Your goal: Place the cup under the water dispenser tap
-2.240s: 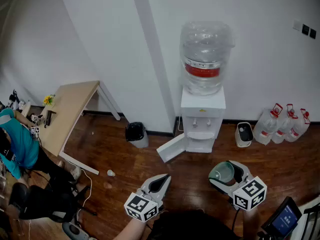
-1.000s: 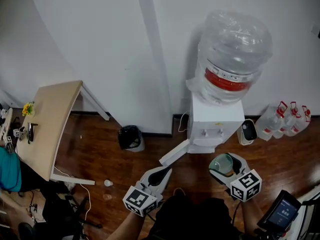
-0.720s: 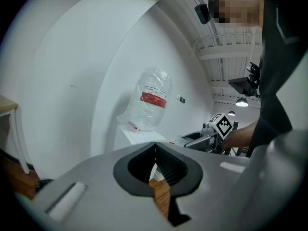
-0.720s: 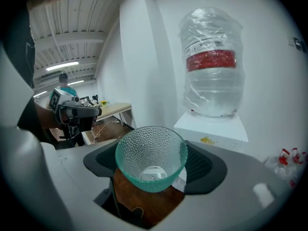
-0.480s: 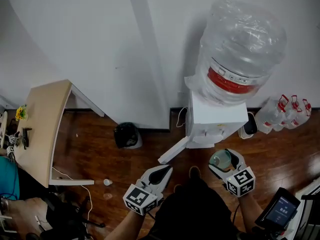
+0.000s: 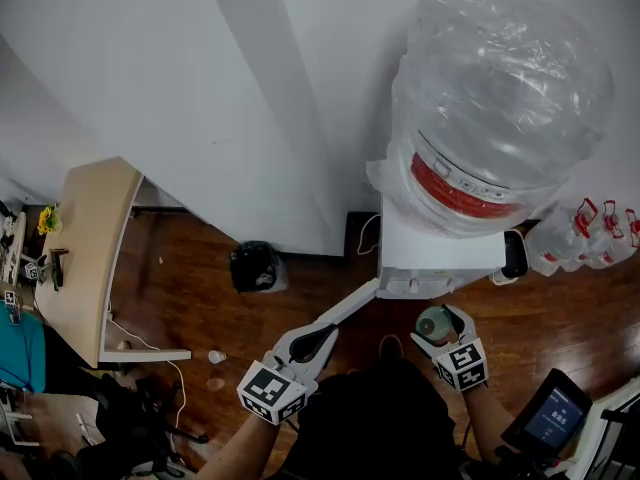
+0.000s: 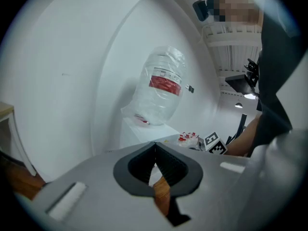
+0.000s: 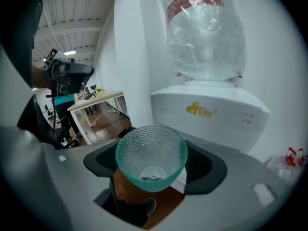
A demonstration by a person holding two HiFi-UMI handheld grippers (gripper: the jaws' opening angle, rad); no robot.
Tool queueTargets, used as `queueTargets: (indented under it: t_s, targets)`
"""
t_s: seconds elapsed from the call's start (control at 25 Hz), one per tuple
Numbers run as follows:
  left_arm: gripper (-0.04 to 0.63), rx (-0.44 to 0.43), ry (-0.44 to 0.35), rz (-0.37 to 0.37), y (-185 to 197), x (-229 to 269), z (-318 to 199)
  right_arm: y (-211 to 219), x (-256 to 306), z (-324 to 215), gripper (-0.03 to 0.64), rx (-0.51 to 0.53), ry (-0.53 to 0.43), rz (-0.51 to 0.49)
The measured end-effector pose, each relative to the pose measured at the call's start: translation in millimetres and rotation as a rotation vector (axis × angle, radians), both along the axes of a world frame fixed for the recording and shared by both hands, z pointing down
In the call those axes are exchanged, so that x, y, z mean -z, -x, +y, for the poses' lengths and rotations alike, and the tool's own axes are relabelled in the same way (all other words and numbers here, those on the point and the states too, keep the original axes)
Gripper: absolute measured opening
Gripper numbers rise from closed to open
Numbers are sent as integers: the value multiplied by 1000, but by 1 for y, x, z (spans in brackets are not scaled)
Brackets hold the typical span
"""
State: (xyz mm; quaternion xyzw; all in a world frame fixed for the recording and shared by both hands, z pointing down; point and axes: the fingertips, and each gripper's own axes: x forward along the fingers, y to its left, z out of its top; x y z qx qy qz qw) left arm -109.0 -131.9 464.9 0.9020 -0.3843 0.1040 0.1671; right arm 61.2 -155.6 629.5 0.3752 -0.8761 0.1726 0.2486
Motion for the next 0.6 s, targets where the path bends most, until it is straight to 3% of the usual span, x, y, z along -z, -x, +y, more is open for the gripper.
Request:
queueTargets:
  t_s: [0.24,0.6]
  targets:
    - [2,2,28,-5,-2,-23,-5,1,-76,-20,391,-26,45,47]
    - [2,5,58,-54,28,-101,2,20,-172,-51,392,-91,59,44]
